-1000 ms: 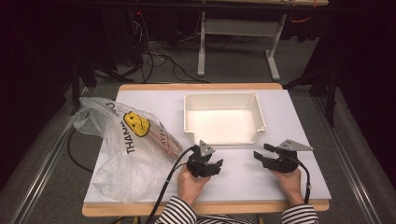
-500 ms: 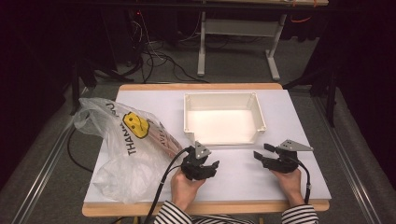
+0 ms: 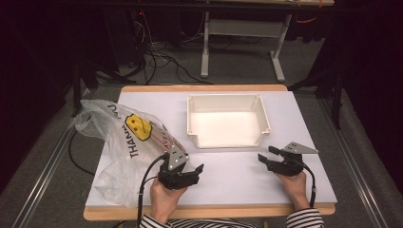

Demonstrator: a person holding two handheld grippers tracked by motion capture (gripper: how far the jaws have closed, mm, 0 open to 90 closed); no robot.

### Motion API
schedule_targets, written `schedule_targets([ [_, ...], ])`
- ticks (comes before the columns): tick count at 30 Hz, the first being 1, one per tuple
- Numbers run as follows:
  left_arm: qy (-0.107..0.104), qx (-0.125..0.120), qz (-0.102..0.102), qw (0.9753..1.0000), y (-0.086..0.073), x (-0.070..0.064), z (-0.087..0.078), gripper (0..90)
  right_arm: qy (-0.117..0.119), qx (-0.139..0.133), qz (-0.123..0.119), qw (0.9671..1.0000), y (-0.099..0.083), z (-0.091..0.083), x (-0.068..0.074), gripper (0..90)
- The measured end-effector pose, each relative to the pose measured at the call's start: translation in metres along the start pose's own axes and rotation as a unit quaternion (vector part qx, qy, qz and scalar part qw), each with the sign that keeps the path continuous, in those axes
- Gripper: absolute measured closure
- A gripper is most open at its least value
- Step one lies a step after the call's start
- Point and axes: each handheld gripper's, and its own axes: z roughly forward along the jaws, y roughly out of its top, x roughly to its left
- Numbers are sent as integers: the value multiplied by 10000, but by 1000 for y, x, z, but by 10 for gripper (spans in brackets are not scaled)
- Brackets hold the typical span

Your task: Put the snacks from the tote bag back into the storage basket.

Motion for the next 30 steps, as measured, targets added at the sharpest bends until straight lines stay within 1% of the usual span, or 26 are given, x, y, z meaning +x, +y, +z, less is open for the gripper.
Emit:
schedule_targets([
  [5,175,-127,-67,9997,-1,14,-16,320,-13,18,2,10000,0,0,0,362],
  [6,175,-127,-67,9997,-1,14,-16,315,-14,11,-4,10000,0,0,0,362],
  [7,219,-156,-90,9996,-1,16,-18,315,-14,11,-4,10000,0,0,0,362],
  [8,288,-192,-122,9993,-1,19,-21,310,-9,15,-2,10000,0,0,0,362],
  [9,401,-237,-130,9988,-1,22,-26,310,-4,0,-10,10000,0,0,0,362],
  [11,535,-231,-124,9982,-1,26,-31,312,-2,4,-6,10000,0,0,0,363],
  [14,668,-187,-222,9973,-1,37,-36,312,-4,26,-9,10000,0,0,0,363],
  [19,920,-157,-417,9948,-2,58,-44,309,-24,21,9,10000,0,1,0,363],
  [20,920,-157,-417,9948,-2,58,-44,308,-24,21,9,10000,0,1,0,363],
  [21,1040,-108,-442,9935,-3,66,-45,308,-21,44,17,10000,0,1,0,363],
  [22,1072,-91,-452,9932,-3,69,-46,305,-26,50,6,10000,0,1,0,363],
  [23,1072,-91,-452,9932,-3,69,-46,303,-26,50,6,10000,0,1,0,363],
  [24,1180,-34,-473,9919,-4,79,-46,300,-39,68,-5,10000,1,2,0,363],
  [25,1215,-9,-489,9914,-5,84,-46,297,-41,78,-5,10000,1,2,0,363],
  [26,1239,19,-500,9910,-5,88,-46,294,-41,87,-6,10000,1,2,0,364],
  [27,1239,19,-500,9910,-5,88,-46,289,-41,87,-6,10000,1,2,0,364],
  [28,1286,150,-551,9901,-8,102,-43,281,-38,90,-15,10000,1,2,0,367],
  [29,1286,150,-551,9901,-8,102,-43,276,-41,98,-11,9999,1,3,0,367],
  [30,1347,229,-625,9887,-12,113,-42,274,-43,105,-16,9999,1,3,0,368],
])
